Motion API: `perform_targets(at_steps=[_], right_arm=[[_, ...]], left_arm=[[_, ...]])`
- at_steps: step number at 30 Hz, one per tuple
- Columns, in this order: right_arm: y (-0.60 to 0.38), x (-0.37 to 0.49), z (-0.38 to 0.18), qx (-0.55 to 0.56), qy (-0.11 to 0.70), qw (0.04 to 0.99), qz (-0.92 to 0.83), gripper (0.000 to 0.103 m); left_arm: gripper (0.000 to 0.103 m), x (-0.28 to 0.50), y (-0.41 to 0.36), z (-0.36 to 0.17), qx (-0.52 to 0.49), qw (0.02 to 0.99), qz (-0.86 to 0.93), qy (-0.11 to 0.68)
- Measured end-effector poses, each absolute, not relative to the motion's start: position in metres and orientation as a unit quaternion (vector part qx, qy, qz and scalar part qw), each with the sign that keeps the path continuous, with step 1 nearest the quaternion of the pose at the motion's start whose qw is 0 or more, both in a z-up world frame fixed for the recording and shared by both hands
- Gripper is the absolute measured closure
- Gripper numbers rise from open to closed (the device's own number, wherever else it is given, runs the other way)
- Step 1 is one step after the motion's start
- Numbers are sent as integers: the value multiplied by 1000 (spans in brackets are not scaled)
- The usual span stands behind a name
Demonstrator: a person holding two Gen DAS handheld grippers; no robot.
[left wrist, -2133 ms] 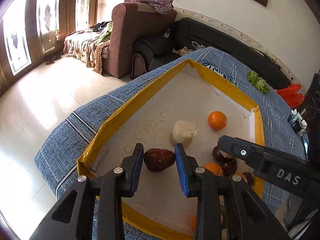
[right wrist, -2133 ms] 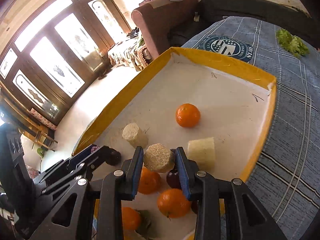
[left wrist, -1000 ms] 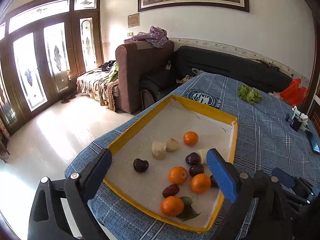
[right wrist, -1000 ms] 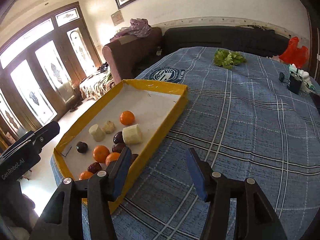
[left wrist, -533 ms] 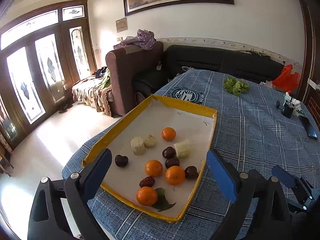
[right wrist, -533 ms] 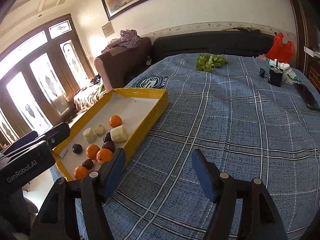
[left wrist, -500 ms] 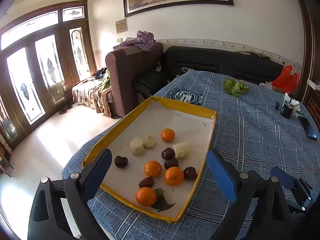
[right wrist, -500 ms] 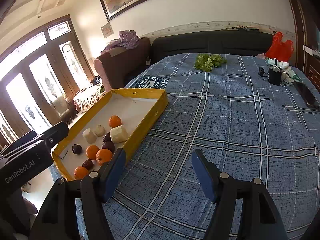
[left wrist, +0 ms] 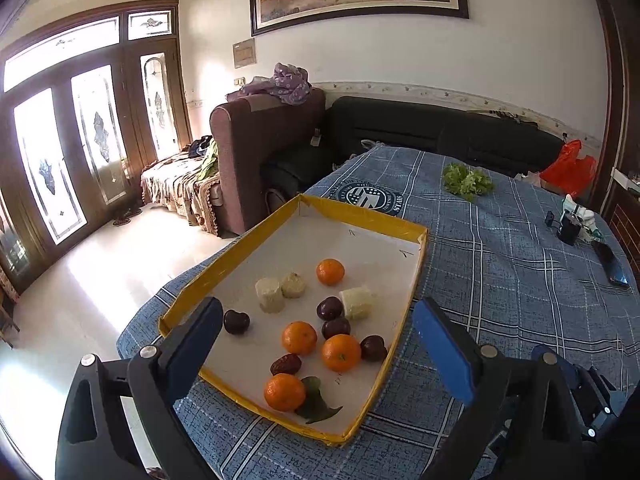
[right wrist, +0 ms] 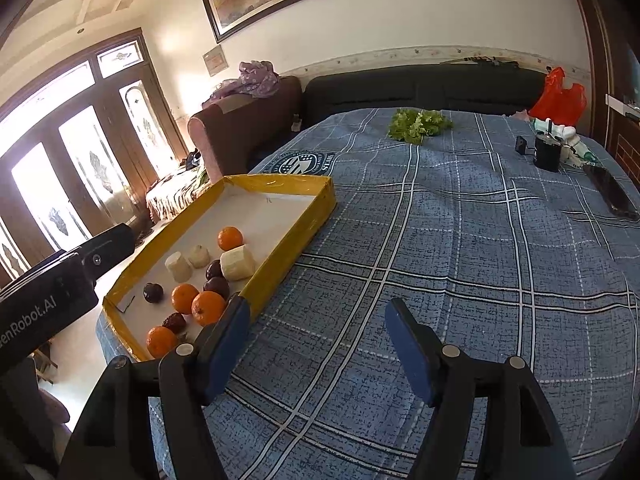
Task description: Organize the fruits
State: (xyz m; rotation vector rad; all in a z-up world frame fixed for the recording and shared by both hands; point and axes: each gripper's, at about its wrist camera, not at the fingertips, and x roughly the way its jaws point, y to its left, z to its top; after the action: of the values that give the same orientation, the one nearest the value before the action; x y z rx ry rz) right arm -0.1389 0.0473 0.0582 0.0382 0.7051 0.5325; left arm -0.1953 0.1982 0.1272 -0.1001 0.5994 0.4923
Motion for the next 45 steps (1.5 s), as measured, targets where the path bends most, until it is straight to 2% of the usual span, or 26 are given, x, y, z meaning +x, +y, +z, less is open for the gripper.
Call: perform_targets(at_steps=[26, 45], right_arm=[[70, -136, 41, -7, 363, 896, 255, 26], [80, -144, 41, -20, 361, 896, 258, 26]], left_arm=[[7, -186, 220, 103, -86, 917, 216, 324], [7, -197, 228, 106, -104, 921, 216, 308]])
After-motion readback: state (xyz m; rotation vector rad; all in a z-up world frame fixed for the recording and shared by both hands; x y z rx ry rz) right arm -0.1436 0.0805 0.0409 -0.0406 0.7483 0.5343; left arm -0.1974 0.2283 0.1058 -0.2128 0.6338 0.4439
